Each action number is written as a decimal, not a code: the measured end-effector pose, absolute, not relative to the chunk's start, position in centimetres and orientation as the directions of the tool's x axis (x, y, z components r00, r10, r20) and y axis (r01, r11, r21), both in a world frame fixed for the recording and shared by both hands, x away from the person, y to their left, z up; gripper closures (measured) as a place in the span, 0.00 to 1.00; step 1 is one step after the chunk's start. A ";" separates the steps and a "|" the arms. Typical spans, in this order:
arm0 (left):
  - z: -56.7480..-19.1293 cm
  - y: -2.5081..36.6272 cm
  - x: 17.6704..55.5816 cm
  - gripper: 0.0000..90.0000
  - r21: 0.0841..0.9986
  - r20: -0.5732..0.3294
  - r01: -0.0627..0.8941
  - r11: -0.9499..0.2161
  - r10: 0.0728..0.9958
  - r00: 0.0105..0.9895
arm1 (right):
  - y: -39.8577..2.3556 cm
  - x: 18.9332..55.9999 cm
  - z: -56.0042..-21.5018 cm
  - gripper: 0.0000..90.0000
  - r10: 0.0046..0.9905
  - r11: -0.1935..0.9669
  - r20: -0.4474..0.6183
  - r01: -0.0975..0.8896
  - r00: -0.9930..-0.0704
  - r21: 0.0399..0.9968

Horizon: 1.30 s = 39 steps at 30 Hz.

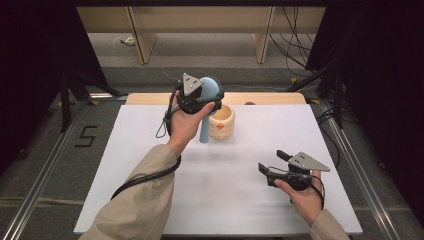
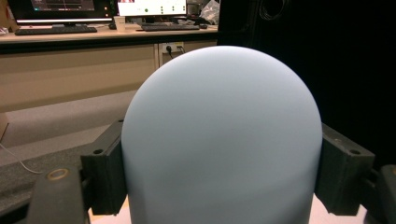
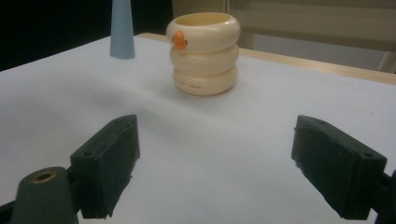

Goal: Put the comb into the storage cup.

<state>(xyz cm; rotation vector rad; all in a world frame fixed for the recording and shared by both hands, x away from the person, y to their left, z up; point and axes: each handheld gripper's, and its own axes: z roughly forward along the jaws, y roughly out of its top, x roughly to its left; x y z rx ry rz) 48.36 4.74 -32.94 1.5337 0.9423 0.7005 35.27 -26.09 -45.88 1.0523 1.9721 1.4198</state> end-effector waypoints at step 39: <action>-30.9 3.5 50.1 0.22 0.989 -0.070 0.145 -0.008 0.850 0.522 | -26.4 35.6 -46.3 0.18 0.811 0.150 0.071 0.324 -0.581 0.934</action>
